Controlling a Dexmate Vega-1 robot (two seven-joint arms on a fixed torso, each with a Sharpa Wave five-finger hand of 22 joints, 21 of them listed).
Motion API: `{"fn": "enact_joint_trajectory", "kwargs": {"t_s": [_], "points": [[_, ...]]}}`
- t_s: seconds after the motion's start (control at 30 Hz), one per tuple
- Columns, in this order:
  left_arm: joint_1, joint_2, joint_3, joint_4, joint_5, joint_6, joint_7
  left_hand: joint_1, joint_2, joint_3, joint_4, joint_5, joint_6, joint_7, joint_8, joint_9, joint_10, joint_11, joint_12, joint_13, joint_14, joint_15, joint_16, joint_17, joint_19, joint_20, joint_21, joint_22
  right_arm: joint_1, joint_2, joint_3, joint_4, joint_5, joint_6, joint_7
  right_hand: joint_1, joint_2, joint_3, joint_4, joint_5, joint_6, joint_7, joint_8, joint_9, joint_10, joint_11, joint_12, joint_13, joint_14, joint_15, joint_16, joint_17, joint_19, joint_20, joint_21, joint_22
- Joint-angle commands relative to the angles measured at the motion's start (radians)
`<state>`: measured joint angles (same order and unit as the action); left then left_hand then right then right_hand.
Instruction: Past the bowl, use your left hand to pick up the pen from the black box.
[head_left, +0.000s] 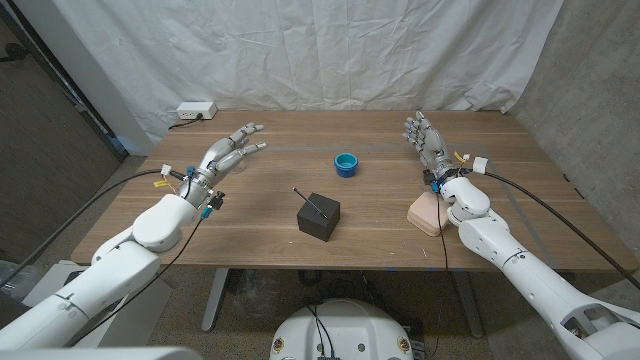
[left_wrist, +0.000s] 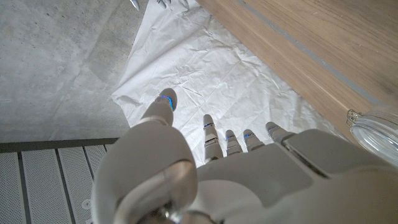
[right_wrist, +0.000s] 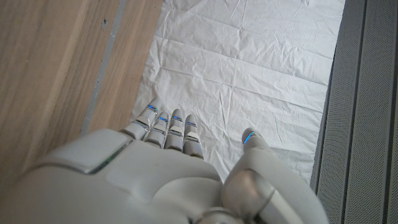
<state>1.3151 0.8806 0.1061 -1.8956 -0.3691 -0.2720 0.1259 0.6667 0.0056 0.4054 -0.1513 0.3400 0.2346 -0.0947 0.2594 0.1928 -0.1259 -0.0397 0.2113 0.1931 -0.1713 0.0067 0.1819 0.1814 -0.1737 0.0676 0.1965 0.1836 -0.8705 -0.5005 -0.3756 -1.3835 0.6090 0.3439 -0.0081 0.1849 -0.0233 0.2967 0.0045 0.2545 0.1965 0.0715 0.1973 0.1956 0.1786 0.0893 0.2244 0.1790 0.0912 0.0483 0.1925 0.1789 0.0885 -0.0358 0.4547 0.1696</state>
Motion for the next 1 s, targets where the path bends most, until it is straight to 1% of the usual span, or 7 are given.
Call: {"fn": "enact_joint_trajectory", "kwargs": {"t_s": [0.03,0.2,0.27,0.47,0.73,0.8,1.0], "points": [[0.038,0.025,-0.032,-0.073,0.098,0.085,0.051,0.016,-0.001,0.002,-0.008,-0.001,0.012,0.001,0.008,0.006,0.001,-0.002,0.002,0.004,-0.005,-0.002,0.006,0.002,-0.031,0.004,0.01,0.003,0.002,0.006,0.0,0.004,0.0,0.006,-0.002,0.002,0.008,0.001,-0.006,-0.005,0.009,0.001,0.006,-0.001,0.008,-0.004,-0.005,0.004,0.009,-0.001,0.003,0.005,0.013,-0.013,-0.002,0.006],[0.048,0.008,-0.039,-0.067,0.108,0.062,0.055,0.03,-0.001,0.005,-0.012,-0.002,0.023,-0.002,0.01,0.006,-0.001,0.0,0.002,0.004,-0.007,0.0,0.005,0.001,-0.031,0.003,0.01,0.003,0.001,0.008,-0.001,0.005,-0.002,0.008,-0.004,0.002,0.008,0.001,-0.007,-0.005,0.009,0.001,0.006,-0.001,0.007,-0.004,-0.006,0.004,0.009,-0.001,0.003,0.005,0.013,-0.013,-0.004,0.006],[0.056,0.006,-0.043,-0.078,0.13,0.073,0.071,0.042,-0.002,0.007,-0.015,-0.003,0.038,0.009,0.014,0.006,0.002,0.006,0.003,0.004,-0.006,0.0,0.005,0.001,-0.03,-0.007,0.01,0.003,0.0,0.008,-0.001,0.004,-0.003,0.009,-0.006,0.002,0.008,0.001,-0.007,-0.006,0.009,0.0,0.006,-0.001,0.006,-0.002,-0.007,0.004,0.008,0.001,0.002,0.005,0.012,-0.011,-0.006,0.006],[0.075,0.003,-0.056,-0.102,0.17,0.094,0.09,0.069,-0.004,0.011,-0.019,-0.004,0.068,0.019,0.021,0.006,0.002,0.005,0.003,0.003,-0.008,-0.002,0.005,0.0,-0.022,-0.015,0.012,0.002,-0.005,0.006,0.0,-0.005,-0.006,0.009,-0.012,0.002,0.009,0.0,-0.007,-0.006,0.011,-0.002,0.006,-0.001,0.008,-0.002,-0.006,0.004,0.007,0.001,0.002,0.005,0.011,-0.009,-0.009,0.007],[0.102,0.003,-0.078,-0.125,0.194,0.116,0.087,0.136,0.003,0.027,-0.026,-0.004,0.109,0.002,0.028,0.006,-0.016,-0.002,-0.003,0.002,-0.012,-0.003,0.003,-0.001,-0.008,-0.004,0.015,0.0,-0.001,0.005,-0.003,-0.007,-0.009,0.003,-0.014,0.002,0.009,-0.001,-0.008,-0.007,0.011,-0.003,0.006,-0.001,0.009,-0.002,-0.007,0.004,0.006,0.002,0.001,0.006,0.01,-0.008,-0.012,0.007],[0.108,0.005,-0.083,-0.137,0.209,0.139,0.094,0.147,0.005,0.03,-0.027,-0.005,0.109,0.005,0.027,0.006,-0.02,0.0,-0.004,0.002,-0.018,-0.004,0.001,-0.001,-0.007,0.001,0.015,0.0,0.002,0.007,-0.004,-0.004,-0.008,0.0,-0.013,0.002,0.009,-0.001,-0.008,-0.007,0.011,-0.003,0.006,-0.001,0.009,-0.001,-0.007,0.004,0.006,0.003,0.001,0.006,0.01,-0.008,-0.013,0.007],[0.106,0.001,-0.09,-0.138,0.207,0.162,0.085,0.196,0.013,0.042,-0.028,-0.01,0.138,-0.004,0.033,0.008,-0.029,0.0,-0.006,0.002,-0.021,0.001,0.001,-0.002,-0.003,0.01,0.014,0.0,0.015,0.014,-0.011,0.01,-0.011,-0.003,-0.008,0.001,0.009,-0.002,-0.008,-0.008,0.011,-0.002,0.005,-0.001,0.009,-0.002,-0.007,0.004,0.005,0.003,0.001,0.006,0.01,-0.007,-0.016,0.007]]}}
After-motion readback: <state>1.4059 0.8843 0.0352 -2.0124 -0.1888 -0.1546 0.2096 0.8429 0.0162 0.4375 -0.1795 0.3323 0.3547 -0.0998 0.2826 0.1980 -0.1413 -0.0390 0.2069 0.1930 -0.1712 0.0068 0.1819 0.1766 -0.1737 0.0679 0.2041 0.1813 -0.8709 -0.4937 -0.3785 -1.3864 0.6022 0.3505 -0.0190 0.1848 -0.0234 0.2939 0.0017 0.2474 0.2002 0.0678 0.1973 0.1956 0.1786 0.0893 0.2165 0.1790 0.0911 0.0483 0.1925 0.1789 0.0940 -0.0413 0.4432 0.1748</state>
